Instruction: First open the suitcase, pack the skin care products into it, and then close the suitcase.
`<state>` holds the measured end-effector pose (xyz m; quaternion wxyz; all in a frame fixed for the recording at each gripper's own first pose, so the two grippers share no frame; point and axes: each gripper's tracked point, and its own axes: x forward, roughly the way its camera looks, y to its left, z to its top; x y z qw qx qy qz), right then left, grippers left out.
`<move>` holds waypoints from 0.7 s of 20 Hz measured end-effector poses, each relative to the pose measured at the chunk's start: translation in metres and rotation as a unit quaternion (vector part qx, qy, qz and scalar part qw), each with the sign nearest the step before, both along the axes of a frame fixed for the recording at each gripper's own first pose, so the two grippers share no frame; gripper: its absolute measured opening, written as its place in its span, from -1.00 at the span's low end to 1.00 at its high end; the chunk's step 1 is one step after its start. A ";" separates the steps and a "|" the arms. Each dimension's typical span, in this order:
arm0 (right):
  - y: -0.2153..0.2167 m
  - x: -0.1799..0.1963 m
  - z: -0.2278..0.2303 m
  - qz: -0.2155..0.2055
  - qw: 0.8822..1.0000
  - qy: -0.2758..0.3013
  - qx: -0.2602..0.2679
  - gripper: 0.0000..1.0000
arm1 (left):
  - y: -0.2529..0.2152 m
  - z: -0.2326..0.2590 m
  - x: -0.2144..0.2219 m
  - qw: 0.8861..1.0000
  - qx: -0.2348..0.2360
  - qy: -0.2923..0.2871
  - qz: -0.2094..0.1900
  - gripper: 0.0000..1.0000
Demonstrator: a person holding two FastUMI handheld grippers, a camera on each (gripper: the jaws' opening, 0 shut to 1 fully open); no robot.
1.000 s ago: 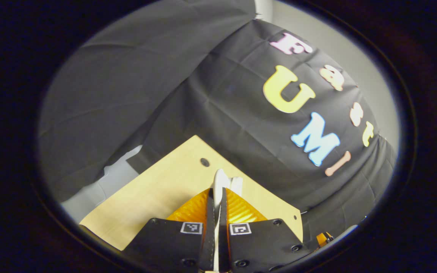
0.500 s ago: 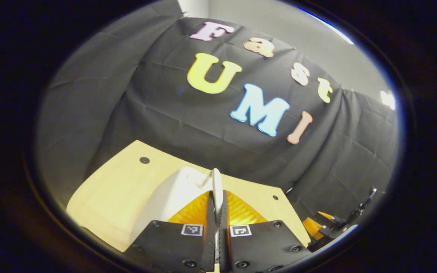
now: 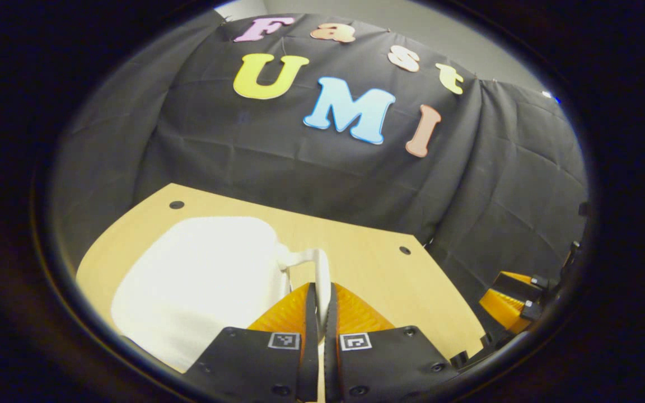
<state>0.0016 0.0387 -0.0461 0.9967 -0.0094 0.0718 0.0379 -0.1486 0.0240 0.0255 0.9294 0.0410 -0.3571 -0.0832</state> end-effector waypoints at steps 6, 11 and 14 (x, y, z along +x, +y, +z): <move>-0.010 -0.008 -0.010 -0.041 0.999 0.019 0.015 0.78 | -0.017 -0.025 0.067 0.996 0.047 0.053 0.057 -0.75; -0.012 -0.015 -0.005 -0.067 0.997 0.018 0.017 0.79 | -0.026 -0.045 0.075 0.995 0.060 0.063 0.044 -0.33; -0.007 -0.021 -0.004 -0.075 0.997 0.020 0.022 0.78 | -0.024 -0.035 0.049 0.996 0.059 0.028 0.053 -0.33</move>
